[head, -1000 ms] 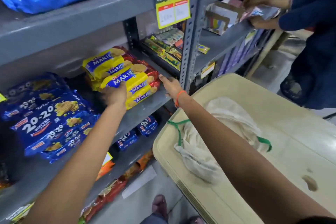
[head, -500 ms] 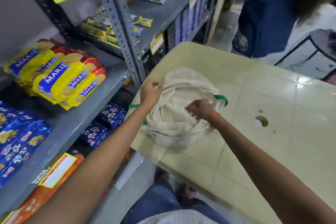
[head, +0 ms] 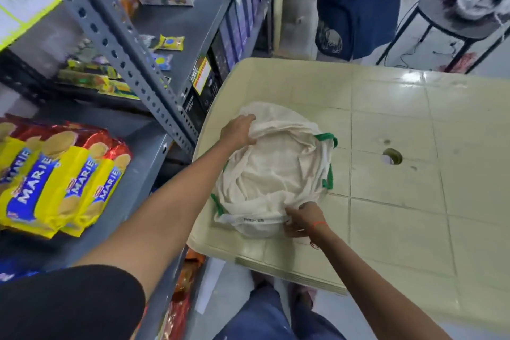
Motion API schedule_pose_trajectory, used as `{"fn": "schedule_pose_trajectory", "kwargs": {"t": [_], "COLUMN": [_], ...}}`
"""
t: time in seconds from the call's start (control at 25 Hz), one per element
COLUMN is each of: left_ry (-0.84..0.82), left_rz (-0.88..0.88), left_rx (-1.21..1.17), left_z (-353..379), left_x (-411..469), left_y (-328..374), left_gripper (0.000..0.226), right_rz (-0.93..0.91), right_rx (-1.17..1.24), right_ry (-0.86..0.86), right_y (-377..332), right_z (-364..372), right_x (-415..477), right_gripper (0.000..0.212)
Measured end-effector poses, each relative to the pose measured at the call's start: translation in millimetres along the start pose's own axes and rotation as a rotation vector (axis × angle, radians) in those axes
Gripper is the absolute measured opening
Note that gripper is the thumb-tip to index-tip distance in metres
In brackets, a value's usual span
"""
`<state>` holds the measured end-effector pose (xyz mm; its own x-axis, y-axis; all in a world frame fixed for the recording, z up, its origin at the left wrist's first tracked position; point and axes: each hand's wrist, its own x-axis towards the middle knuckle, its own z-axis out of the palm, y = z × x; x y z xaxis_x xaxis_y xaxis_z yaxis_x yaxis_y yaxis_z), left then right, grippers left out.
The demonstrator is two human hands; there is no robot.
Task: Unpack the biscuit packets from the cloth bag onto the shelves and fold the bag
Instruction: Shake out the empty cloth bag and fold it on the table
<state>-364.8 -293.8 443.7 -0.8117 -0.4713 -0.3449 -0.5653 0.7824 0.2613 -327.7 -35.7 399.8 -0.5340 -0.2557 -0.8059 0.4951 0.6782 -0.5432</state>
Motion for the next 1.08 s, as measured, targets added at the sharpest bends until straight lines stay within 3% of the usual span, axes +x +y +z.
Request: {"fn": "schedule_pose_trajectory", "kwargs": {"t": [0.08, 0.16, 0.32, 0.36, 0.44, 0.52, 0.56, 0.6, 0.68, 0.8, 0.96, 1.08], "left_ry": [0.024, 0.098, 0.072, 0.008, -0.270, -0.539, -0.568, -0.512, -0.201, 0.116, 0.062, 0.144], "left_rz": [0.075, 0.037, -0.167, -0.206, -0.246, -0.286, -0.290, -0.270, -0.225, -0.127, -0.038, -0.058], "left_rx": [0.058, -0.055, -0.390, -0.400, -0.387, -0.394, -0.370, -0.318, -0.224, -0.275, -0.011, 0.006], "left_z": [2.9, -3.6, -26.3, -31.1, -35.6, -32.7, -29.5, -25.2, -17.1, -2.7, 20.5, 13.6], "left_x": [3.0, 2.3, 2.9, -1.6, -17.4, -32.0, -33.8, -32.5, -30.7, -31.8, -30.8, -27.0], "left_y": [-1.7, -1.7, -14.1, -19.1, -26.7, -29.7, -30.6, -31.1, -27.0, -5.6, 18.9, 24.7], "left_gripper": [0.046, 0.018, 0.032, 0.035, 0.030, 0.026, 0.032, 0.043, 0.061, 0.053, 0.060, 0.028], "right_rz": [0.045, 0.018, -0.041, -0.053, -0.090, -0.133, -0.155, -0.174, -0.211, -0.230, -0.246, -0.263], "right_rx": [0.195, 0.393, 0.619, 0.630, 0.538, 0.275, 0.148, 0.023, -0.160, -0.291, -0.445, -0.490], "right_ry": [-0.008, 0.055, 0.202, 0.263, 0.380, 0.373, 0.344, 0.345, 0.395, 0.377, 0.341, 0.389], "right_y": [-9.5, -19.6, -42.0, -45.3, -49.8, -51.6, -51.8, -51.2, -46.0, -41.8, -40.3, -45.5], "right_z": [-9.5, -28.5, -85.9, -98.7, -118.0, -125.8, -125.7, -124.5, -119.2, -110.3, -108.3, -124.0], "right_x": [-3.3, -1.8, -4.3, -2.1, 0.1, -0.7, -1.7, -1.9, -0.2, -3.6, -4.9, -14.8], "right_gripper": [0.024, 0.013, 0.014, 0.018, 0.016, 0.017, 0.015, 0.020, 0.034, 0.046, 0.046, 0.033]}}
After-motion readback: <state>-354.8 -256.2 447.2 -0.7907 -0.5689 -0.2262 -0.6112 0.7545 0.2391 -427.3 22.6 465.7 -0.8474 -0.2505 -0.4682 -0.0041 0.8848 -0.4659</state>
